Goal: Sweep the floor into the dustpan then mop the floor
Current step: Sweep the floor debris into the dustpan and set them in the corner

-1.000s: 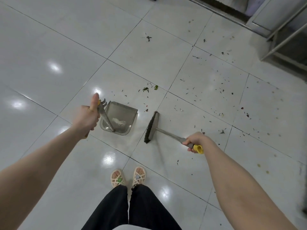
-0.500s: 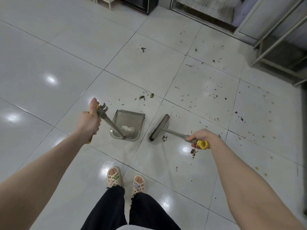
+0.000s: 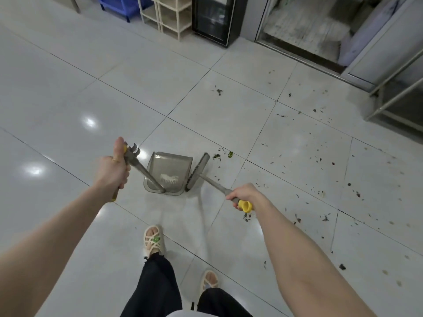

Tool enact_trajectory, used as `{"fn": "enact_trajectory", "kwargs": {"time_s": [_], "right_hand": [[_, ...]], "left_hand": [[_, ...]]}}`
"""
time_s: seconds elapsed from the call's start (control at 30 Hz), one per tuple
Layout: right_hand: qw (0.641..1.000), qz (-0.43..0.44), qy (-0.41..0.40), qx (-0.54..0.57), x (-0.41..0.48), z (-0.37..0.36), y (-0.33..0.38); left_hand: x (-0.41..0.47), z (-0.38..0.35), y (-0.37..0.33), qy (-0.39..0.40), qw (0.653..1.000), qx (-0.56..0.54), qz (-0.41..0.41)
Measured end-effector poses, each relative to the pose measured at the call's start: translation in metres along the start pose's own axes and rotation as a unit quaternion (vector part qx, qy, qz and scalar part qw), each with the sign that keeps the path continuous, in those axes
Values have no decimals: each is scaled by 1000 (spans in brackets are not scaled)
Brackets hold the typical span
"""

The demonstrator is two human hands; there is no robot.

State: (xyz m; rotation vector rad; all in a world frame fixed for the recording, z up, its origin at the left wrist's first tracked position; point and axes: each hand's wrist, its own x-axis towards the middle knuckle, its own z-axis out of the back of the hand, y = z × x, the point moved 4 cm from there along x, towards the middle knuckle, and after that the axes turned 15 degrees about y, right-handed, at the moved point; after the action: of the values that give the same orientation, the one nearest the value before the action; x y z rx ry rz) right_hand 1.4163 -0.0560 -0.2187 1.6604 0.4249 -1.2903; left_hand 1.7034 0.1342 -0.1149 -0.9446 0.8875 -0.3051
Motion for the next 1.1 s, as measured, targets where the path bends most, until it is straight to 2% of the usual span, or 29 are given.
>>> {"fn": "enact_trajectory", "kwargs": {"time_s": [0.3, 0.7, 0.83, 1.1], "right_hand": [[999, 0, 31, -21, 75, -118, 106], [998, -34, 43, -20, 142, -202, 188], [997, -71, 24, -33, 147, -192, 189], [991, -135, -15, -8, 116, -110, 156]], "left_hand": [[87, 127, -23, -19, 999, 42, 7], [166, 201, -30, -29, 997, 70, 22], [182, 202, -30, -19, 997, 67, 30], [202, 155, -36, 43, 996, 72, 30]]}}
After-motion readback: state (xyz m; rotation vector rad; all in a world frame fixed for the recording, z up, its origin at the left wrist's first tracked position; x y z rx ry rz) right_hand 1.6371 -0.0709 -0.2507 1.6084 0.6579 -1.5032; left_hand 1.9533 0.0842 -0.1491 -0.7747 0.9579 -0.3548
